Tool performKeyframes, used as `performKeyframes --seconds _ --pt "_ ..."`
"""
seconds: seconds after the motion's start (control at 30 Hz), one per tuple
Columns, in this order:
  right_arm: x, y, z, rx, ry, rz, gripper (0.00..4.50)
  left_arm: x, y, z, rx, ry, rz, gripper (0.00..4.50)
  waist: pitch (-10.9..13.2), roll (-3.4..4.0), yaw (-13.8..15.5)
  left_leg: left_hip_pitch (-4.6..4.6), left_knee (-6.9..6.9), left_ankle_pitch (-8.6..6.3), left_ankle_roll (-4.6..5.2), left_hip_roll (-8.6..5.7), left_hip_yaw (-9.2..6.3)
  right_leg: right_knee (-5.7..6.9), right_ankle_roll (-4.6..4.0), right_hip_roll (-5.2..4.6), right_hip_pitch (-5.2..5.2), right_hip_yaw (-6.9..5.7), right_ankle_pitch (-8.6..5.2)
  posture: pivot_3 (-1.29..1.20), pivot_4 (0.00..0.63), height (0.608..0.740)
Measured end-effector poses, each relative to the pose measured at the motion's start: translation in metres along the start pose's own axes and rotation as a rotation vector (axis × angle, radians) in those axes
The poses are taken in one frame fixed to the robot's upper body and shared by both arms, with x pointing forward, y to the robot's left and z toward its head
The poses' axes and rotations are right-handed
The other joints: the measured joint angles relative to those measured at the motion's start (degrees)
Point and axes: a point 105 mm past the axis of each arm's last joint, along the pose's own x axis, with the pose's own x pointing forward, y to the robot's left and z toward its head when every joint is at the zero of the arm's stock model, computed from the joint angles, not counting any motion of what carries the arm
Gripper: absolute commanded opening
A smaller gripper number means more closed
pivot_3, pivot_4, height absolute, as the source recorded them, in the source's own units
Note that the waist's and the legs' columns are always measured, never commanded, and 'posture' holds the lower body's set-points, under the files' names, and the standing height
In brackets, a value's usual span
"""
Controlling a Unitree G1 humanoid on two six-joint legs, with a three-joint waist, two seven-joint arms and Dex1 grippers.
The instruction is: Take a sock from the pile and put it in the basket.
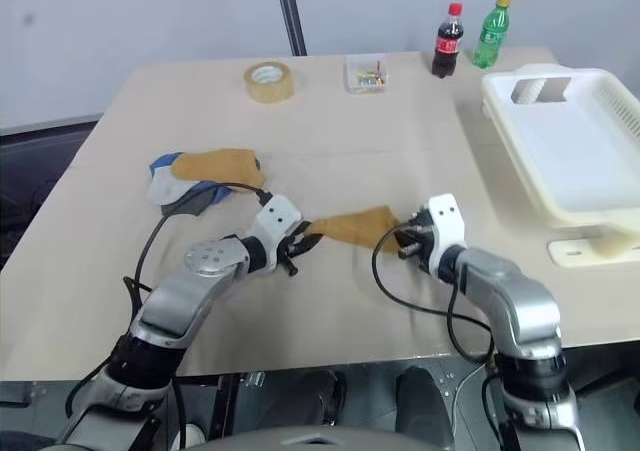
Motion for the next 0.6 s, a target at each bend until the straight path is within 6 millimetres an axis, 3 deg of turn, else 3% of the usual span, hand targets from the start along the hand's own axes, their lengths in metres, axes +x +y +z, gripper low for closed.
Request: performKeyframes --seconds 0.23,0.33,0.43,0.47,0.5,0.53,0.6 --pt "-0.011 0.003 -0.006 0.028 0.020 -0.036 0.05 -0.010 -0.009 -0.003 0.002 0.020 -0.030 1.51 0.00 0.01 0.61 0.07 -0.04 -0.01 0.02 0.00 0.01 -0.02 0.00 0.00 0.06 -0.02 0.00 0.00 0.150 0.740" --pt "-0.013 0.000 -0.006 0.020 0.024 -0.037 0.00 -0.007 -0.008 -0.002 -0.030 0.006 -0.010 2.42 0.00 0.01 1.09 0.07 -0.03 -0.01 0.02 -0.01 0.02 -0.03 0.00 0.00 0.06 -0.02 0.00 0.00 0.150 0.740" --pt "-0.013 -0.002 -0.004 0.008 0.029 -0.032 0.00 -0.007 -0.002 -0.002 -0.064 -0.001 0.015 3.63 0.00 0.00 1.45 0.05 -0.03 0.00 0.01 -0.01 0.00 -0.03 0.00 0.00 0.06 -0.06 0.00 0.00 0.150 0.740" --pt "-0.014 -0.004 -0.004 -0.003 0.033 -0.025 0.62 -0.008 -0.001 -0.002 -0.090 -0.003 0.018 4.14 0.01 0.00 1.46 0.02 -0.03 0.00 0.01 -0.01 0.00 -0.06 0.00 -0.01 0.05 -0.06 0.00 0.00 0.150 0.740" --pt "-0.014 -0.004 -0.004 -0.006 0.034 -0.024 0.64 -0.009 0.000 -0.003 -0.097 -0.003 0.020 4.14 0.01 -0.01 1.46 0.02 -0.03 -0.01 0.01 -0.01 0.00 -0.07 0.00 -0.01 0.05 -0.06 0.00 0.00 0.150 0.740" --pt "-0.015 -0.005 -0.004 -0.014 0.038 -0.010 0.97 -0.011 -0.001 -0.004 -0.121 -0.001 0.010 4.14 0.01 -0.01 1.46 0.00 -0.03 -0.01 0.01 -0.01 0.00 -0.08 0.00 -0.01 0.04 -0.06 0.00 0.00 0.150 0.740" --pt "-0.018 -0.007 -0.004 -0.032 0.049 0.006 2.03 -0.018 -0.008 -0.007 -0.142 0.003 -0.025 4.14 0.02 -0.01 1.39 -0.01 -0.05 -0.01 0.02 -0.01 0.02 -0.11 0.00 -0.02 0.02 -0.04 0.00 0.00 0.150 0.740"
